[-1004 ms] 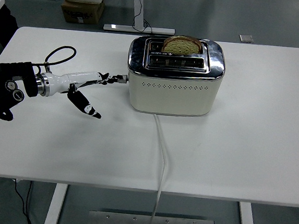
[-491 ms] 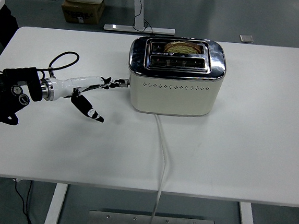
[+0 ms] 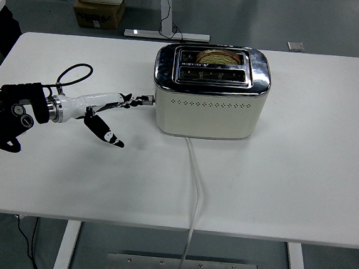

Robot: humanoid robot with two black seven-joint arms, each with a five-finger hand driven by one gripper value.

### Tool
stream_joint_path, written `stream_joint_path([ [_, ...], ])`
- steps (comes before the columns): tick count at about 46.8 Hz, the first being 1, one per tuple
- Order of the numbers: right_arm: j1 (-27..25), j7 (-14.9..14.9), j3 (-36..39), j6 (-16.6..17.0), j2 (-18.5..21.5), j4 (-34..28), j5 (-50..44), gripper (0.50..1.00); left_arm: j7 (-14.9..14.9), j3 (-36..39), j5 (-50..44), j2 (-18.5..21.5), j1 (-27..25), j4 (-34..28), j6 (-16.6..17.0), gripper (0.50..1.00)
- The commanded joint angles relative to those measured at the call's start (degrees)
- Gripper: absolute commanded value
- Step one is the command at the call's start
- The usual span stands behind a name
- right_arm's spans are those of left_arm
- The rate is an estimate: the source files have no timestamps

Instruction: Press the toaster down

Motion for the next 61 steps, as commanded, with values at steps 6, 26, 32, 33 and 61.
stream_joint_path([
  [6,-0.06,0.0,0.0,0.0,0.0,0.04,-0.01,1.0,-0.04,0.02,0.0,0.28,0.65,0.01,-0.01,1.0],
  [26,-0.06,0.0,0.0,0.0,0.0,-0.05,-0.01,0.998,-0.13,-0.07,-0.79,0.55,1.35,0.01,-0.1,1.0],
  [32,0.03,0.0,0.0,0.0,0.0,-0.05,0.07,1.0,-0.13,-0.07,-2.02,0.99,1.35,0.01,-0.1,1.0],
  [33,0.03,0.0,0.0,0.0,0.0,0.04,-0.01,0.998,-0.13,-0.07,-2.02,1.25,1.35,0.01,-0.1,1.0],
  [61,-0.06,0.0,0.0,0.0,0.0,0.04,-0.01,0.998,-0.3,-0.15,-3.95,3.36,2.32,0.01,-0.01,1.0],
])
